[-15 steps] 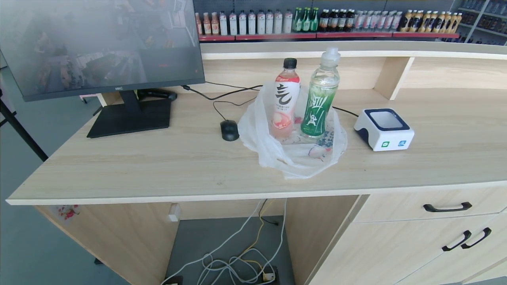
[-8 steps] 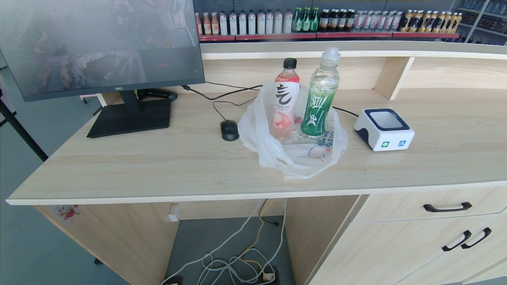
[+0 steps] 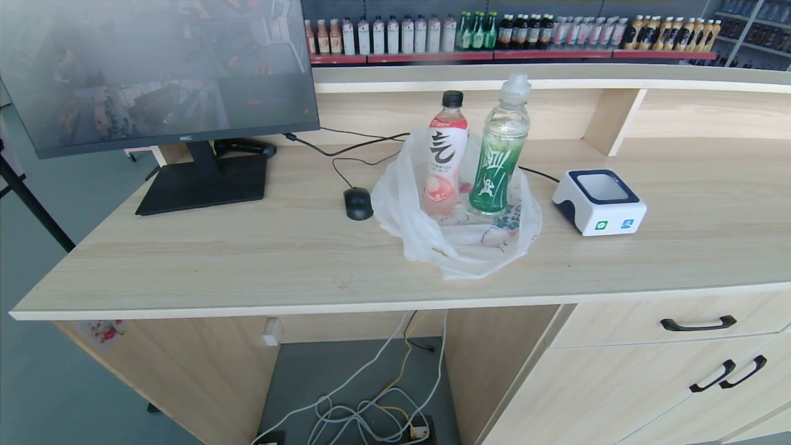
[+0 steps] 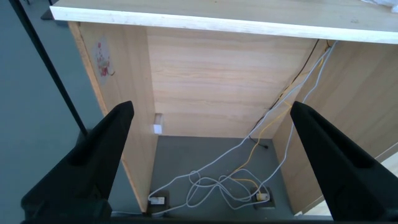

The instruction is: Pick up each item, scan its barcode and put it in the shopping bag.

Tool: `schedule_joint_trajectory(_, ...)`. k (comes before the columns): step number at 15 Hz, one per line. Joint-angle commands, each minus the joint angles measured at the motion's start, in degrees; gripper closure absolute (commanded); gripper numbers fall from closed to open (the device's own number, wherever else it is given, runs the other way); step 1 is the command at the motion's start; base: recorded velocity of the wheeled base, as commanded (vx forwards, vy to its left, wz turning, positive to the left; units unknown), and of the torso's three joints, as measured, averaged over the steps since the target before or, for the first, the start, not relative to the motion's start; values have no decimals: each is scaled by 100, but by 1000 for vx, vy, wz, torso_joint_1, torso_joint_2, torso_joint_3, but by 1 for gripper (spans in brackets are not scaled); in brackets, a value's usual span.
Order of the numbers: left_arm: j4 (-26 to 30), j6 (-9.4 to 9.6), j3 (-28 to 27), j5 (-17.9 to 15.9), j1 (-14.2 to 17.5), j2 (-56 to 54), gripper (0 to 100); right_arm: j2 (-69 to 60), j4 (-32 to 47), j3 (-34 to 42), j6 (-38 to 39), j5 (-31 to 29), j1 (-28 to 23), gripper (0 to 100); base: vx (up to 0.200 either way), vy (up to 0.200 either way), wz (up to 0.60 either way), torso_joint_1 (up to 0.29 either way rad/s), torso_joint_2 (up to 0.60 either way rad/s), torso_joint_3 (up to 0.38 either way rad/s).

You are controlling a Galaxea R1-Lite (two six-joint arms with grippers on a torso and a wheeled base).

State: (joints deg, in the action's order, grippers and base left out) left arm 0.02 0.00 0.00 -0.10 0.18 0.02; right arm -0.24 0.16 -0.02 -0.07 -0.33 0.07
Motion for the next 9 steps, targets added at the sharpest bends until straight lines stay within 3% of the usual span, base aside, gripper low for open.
schedule_joint_trajectory(1, 6, 9, 0, 1, -1, -2, 0, 24, 2, 2, -1, -2, 1, 0, 0, -200, 0, -2, -2, -2)
schedule_joint_trajectory(9, -2, -26, 0, 10, -1, -2, 0, 24, 2, 2, -19, -2, 1, 0, 0, -200, 0, 2, 1, 2)
